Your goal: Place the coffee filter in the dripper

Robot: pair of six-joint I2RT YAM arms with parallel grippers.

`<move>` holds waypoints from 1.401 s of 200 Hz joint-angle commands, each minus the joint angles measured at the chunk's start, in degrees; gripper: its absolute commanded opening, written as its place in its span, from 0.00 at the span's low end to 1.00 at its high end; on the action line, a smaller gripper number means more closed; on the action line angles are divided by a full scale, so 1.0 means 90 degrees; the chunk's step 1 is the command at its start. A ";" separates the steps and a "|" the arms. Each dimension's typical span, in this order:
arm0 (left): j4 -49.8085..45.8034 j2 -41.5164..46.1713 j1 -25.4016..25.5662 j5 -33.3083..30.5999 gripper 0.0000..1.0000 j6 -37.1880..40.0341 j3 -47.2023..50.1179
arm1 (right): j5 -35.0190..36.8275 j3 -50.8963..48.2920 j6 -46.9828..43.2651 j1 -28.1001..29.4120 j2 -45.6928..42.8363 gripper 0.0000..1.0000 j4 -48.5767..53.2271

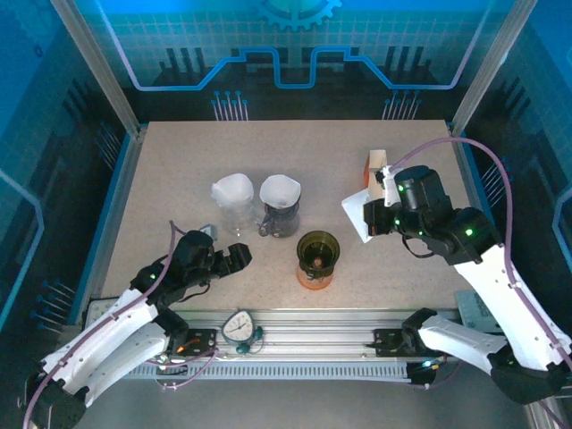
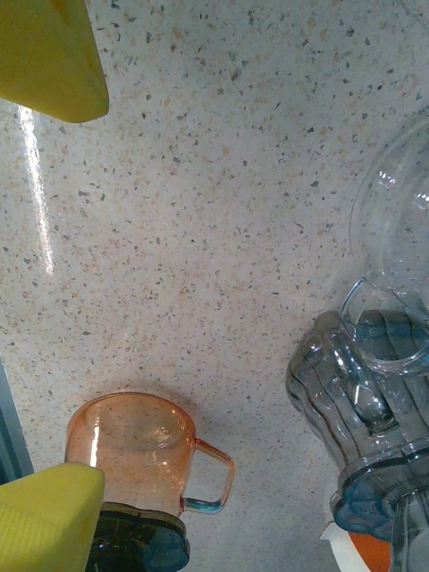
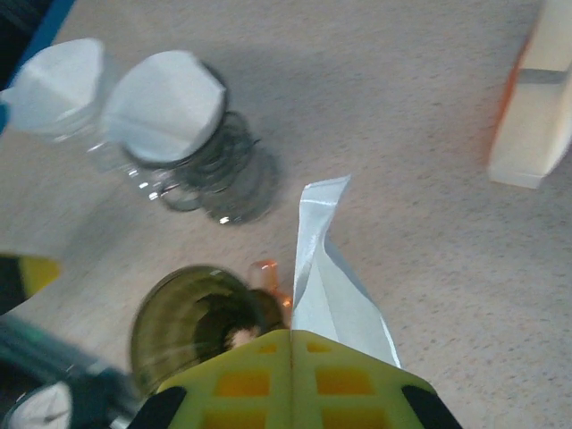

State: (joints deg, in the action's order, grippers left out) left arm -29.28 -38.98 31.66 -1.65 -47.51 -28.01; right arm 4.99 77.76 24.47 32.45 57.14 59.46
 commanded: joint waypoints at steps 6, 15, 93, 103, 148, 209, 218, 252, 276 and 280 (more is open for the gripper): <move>0.0099 -0.0005 -0.0070 0.0169 0.99 0.0134 -0.0082 | -0.0480 0.0772 0.0022 0.0491 0.0320 0.00 0.1271; 0.0099 0.0005 -0.0067 0.0174 0.99 0.0124 -0.0071 | -0.0491 0.0999 0.0042 0.0648 0.0481 0.00 0.1487; -0.0019 0.0097 -0.0083 0.0227 0.99 0.0223 -0.0043 | -0.0298 0.2224 -0.0069 0.1563 0.1968 0.00 0.2852; 0.0000 0.0110 -0.0090 0.0251 0.99 0.0222 -0.0028 | -0.0246 0.2397 -0.0137 0.1626 0.2177 0.00 0.2955; 0.0040 0.0110 -0.0090 0.0334 0.99 0.0205 0.0006 | -0.0266 0.2785 -0.0377 0.1824 0.2968 0.00 0.2960; 0.0071 0.0132 -0.0104 0.0397 0.99 0.0171 0.0084 | -0.0462 0.2711 -0.0497 0.1978 0.3535 0.00 0.2555; 0.0088 0.0132 -0.0097 0.0407 0.99 0.0169 0.0091 | -0.0462 0.2669 -0.0507 0.2005 0.3590 0.00 0.2489; 0.0138 0.0132 -0.0101 0.0457 0.99 0.0134 0.0112 | -0.0499 0.2281 -0.0465 0.2028 0.3685 0.00 0.2099; 0.0134 0.0132 -0.0102 0.0491 0.99 0.0122 0.0118 | -0.0553 0.2015 -0.0441 0.2039 0.3709 0.00 0.1859; 0.0138 0.0139 -0.0105 0.0496 0.99 0.0115 0.0122 | -0.0547 0.1974 -0.0435 0.2037 0.3714 0.00 0.1831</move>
State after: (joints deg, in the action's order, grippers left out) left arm -28.99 -38.50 31.22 1.34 -46.59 -27.90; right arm 1.17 97.67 20.73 49.89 89.73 78.30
